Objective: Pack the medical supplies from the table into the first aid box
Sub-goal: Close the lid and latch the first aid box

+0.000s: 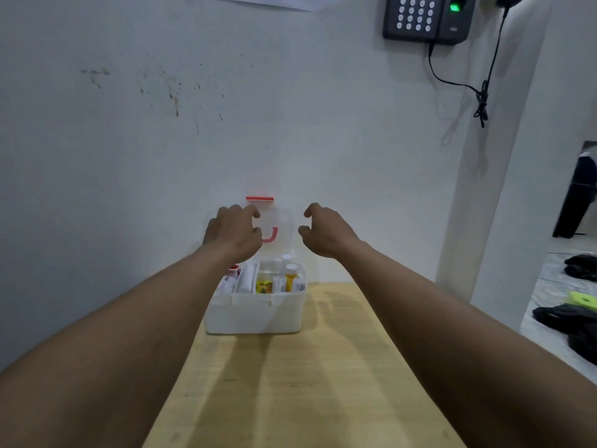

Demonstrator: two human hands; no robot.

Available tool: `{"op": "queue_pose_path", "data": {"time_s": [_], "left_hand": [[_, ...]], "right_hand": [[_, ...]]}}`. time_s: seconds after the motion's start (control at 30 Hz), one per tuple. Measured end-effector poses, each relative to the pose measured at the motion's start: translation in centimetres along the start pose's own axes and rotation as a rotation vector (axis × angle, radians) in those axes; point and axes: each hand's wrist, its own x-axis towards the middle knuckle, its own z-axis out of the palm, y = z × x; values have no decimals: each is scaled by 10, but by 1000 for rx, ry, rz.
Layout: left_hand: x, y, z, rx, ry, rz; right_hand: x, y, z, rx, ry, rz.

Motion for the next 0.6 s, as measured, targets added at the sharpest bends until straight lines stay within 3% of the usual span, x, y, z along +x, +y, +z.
{"op": "queue_pose_path", "data": {"time_s": [0.2,0.43,0.6], "left_hand": [[28,-16,-2,102,99,-7],[44,-32,7,104,11,-89],[46,-33,1,136,55,-98]], "right_hand": [[36,-16,7,-86,28,-40],[57,-23,21,-119,-73,-24],[55,-22,20,-88,-57,-25]]}}
